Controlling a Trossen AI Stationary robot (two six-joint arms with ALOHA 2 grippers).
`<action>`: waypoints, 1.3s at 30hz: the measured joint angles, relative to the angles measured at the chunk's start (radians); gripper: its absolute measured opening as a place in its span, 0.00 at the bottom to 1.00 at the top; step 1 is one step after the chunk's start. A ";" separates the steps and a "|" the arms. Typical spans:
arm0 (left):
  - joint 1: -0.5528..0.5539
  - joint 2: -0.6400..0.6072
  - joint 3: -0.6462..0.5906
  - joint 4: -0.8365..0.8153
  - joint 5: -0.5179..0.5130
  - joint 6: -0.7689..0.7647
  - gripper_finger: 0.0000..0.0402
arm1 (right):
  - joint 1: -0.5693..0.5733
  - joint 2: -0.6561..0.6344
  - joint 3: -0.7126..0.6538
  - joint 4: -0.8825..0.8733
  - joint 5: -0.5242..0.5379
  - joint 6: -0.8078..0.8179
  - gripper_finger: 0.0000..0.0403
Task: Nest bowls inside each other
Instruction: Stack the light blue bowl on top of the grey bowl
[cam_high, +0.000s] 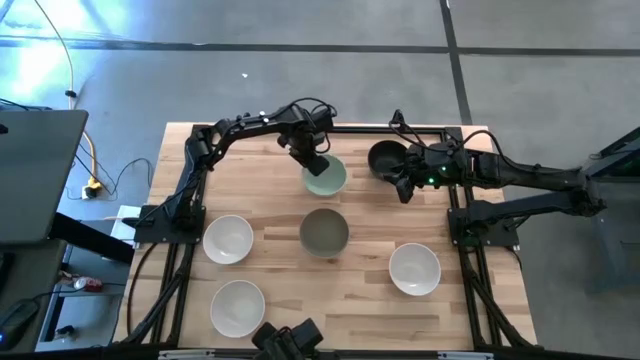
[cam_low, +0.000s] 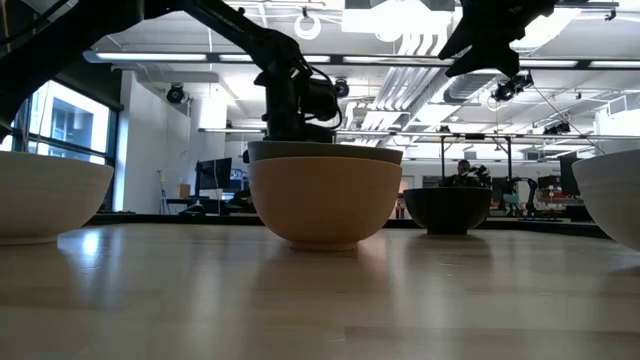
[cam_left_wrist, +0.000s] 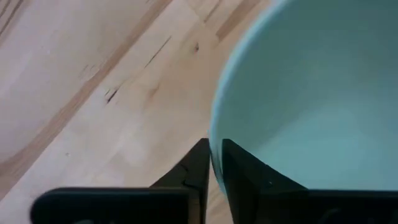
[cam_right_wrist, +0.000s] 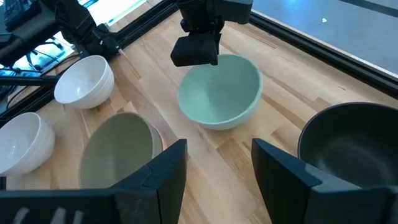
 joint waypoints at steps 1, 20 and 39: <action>0.002 0.000 0.000 -0.002 0.002 0.015 0.06 | 0.000 0.000 0.000 0.000 0.000 0.000 0.43; 0.000 0.000 0.000 -0.005 0.034 0.156 0.07 | 0.000 0.000 0.000 0.000 0.001 -0.019 0.43; -0.011 -0.001 0.001 -0.011 0.023 0.286 0.01 | 0.000 0.000 0.000 0.000 0.001 -0.026 0.43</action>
